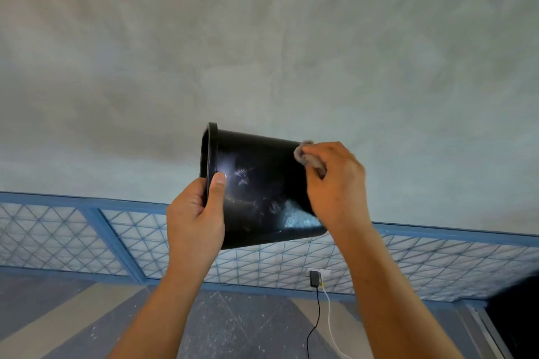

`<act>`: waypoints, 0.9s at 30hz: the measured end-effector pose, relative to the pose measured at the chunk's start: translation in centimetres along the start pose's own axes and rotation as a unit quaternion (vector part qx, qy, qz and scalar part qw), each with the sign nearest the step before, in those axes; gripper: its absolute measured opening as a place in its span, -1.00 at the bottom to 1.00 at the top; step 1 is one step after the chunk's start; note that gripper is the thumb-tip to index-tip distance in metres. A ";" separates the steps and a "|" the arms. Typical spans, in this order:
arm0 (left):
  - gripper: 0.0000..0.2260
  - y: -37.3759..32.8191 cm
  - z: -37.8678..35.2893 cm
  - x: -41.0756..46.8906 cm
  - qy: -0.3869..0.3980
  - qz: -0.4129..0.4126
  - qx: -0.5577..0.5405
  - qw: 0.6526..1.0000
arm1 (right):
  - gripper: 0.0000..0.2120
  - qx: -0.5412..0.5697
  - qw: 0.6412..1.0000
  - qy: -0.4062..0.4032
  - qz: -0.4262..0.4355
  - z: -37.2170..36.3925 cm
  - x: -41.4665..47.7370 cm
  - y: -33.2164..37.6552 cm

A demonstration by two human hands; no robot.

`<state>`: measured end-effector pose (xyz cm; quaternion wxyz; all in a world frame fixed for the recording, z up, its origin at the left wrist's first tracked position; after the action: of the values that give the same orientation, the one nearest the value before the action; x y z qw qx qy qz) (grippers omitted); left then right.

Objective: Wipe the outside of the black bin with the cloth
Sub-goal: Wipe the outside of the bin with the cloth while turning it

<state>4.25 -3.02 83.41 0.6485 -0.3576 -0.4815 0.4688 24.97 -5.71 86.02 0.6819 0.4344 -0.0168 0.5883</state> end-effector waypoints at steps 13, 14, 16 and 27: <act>-0.52 0.9 0.7 -0.1 -0.005 0.012 0.008 1.000 | -0.77 -0.009 1.000 0.000 -0.013 -1.2 -0.8 1.0; -0.52 0.8 0.5 -0.1 -0.004 0.011 0.004 1.000 | -0.78 -0.013 1.000 -0.001 -0.014 -1.4 -0.6 1.5; -0.52 0.7 0.1 -0.2 -0.003 0.008 -0.002 1.000 | -0.78 -0.014 0.999 0.013 0.026 -2.4 -1.2 4.0; -0.50 1.3 1.5 0.2 -0.028 0.027 -0.011 0.999 | -0.73 -0.010 0.997 0.058 0.039 -3.3 -2.4 4.6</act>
<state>2.47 -2.39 82.72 0.6180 -0.3642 -0.4945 0.4909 18.85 -5.84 85.32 0.6628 0.3913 0.0003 0.6384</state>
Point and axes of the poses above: each hand's wrist, its own x-axis towards the middle knuckle, its own z-axis out of the back of the hand, y = z × x, the point moved 1 cm from there along x, towards the middle knuckle, and after that the axes turned 10 degrees about y, right-handed, at the moved point
